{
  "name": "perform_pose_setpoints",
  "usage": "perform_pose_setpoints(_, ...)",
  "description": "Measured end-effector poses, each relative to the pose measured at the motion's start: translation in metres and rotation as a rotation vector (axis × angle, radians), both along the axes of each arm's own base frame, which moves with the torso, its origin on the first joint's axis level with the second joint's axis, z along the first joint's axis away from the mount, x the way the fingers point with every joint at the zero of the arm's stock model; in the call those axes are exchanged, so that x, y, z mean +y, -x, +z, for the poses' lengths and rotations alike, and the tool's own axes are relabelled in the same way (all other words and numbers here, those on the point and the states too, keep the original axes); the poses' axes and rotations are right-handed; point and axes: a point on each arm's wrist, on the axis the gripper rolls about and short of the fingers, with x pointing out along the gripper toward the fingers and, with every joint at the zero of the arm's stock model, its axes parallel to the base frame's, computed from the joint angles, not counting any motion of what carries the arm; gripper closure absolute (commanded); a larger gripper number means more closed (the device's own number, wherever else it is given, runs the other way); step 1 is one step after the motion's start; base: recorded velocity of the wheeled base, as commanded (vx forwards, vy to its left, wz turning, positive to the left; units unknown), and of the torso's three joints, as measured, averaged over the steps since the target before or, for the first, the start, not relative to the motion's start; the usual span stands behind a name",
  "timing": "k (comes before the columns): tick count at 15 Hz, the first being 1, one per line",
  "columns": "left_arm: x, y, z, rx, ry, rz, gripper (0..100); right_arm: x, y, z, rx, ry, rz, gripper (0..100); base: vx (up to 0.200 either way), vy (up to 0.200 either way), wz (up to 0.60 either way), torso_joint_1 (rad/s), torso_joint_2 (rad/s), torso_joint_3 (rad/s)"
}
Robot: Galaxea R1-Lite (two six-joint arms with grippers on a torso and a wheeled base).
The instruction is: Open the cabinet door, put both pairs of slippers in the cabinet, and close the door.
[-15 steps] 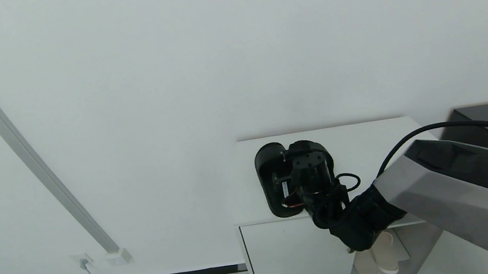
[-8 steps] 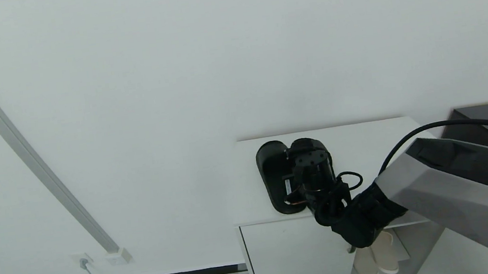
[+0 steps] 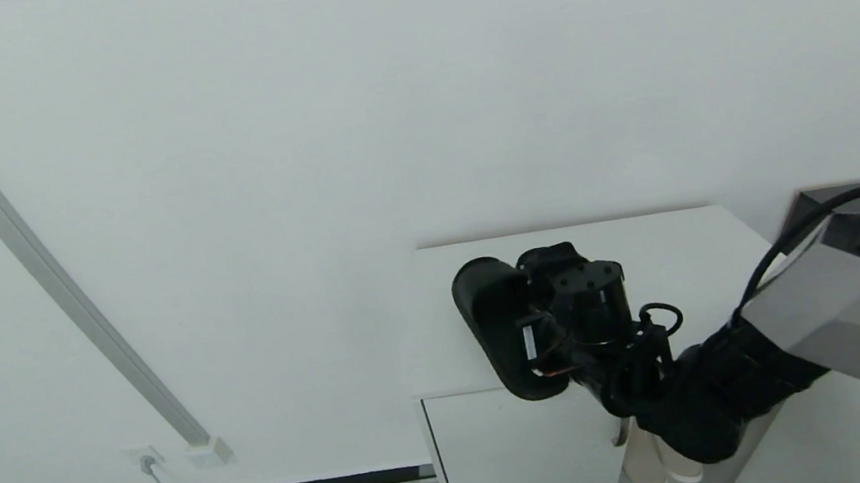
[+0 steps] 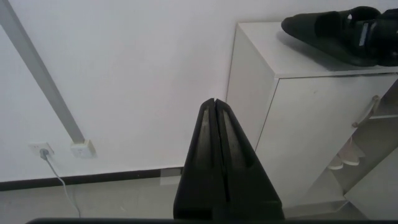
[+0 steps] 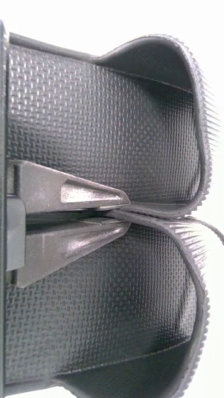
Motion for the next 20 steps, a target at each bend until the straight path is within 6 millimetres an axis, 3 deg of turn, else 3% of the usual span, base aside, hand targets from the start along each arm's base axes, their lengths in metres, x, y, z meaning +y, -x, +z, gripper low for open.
perform_pose_setpoints(5,0.000,0.000,0.000,0.000,-0.002,0.000,100,-0.030,0.062,0.027,0.027,-0.014,0.168,100,0.000,0.000,0.00,0.000,0.00,0.000)
perform_pose_setpoints(8,0.001,0.000,0.000,0.000,0.000,0.027,100,-0.047,0.101,0.031,0.079,0.018,0.266,100,0.000,0.000,0.00,0.000,0.00,0.000)
perform_pose_setpoints(12,0.001,0.000,0.000,0.000,0.001,0.031,100,-0.055,0.114,0.036,0.074,0.013,0.282,100,0.000,0.000,0.00,0.000,0.00,0.000)
perform_pose_setpoints(20,0.000,0.000,0.000,0.000,0.000,0.022,100,-0.054,0.121,0.035,0.076,0.019,0.302,100,-0.200,0.000,0.00,0.003,0.00,0.001)
